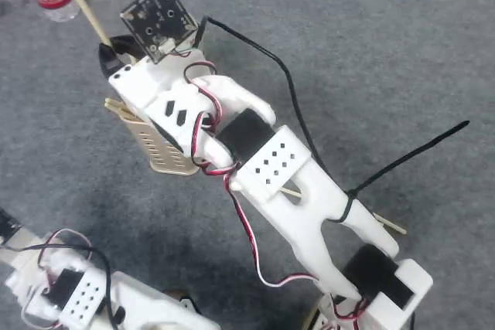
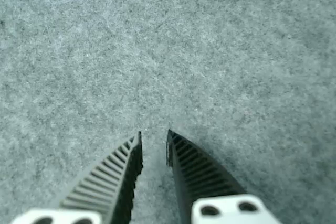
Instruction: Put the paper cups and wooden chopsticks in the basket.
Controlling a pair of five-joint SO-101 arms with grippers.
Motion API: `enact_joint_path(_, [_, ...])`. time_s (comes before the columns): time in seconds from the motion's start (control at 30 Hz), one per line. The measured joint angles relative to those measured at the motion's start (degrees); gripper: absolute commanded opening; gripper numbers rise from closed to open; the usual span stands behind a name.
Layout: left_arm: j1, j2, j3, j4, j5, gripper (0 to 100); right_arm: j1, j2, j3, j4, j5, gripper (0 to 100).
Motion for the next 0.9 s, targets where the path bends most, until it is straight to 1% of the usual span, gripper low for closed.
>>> enact_joint_path(0.17, [0.00, 0.00, 0.00, 0.00, 0.00, 7, -0.18, 0.09, 0.35, -1.05, 0.88, 0.7])
enact_joint_path(0.3, [0.00, 0.00, 0.00, 0.00, 0.00, 7, -0.18, 0.09, 0.44, -5.98, 8.62, 0.7])
enact_joint_path(0.37, [0.00, 0.00, 0.00, 0.00, 0.00, 7, -0.18, 0.09, 0.44, -7.74, 11.08, 0.7])
enact_joint_path(0.6, [0.00, 0.00, 0.00, 0.00, 0.00, 7, -0.18, 0.09, 0.44, -8.70, 12.22, 0.7])
enact_joint_path(0.9, [0.00, 0.00, 0.00, 0.00, 0.00, 7, -0.09, 2.99, 5.54, -8.70, 12.22, 0.9])
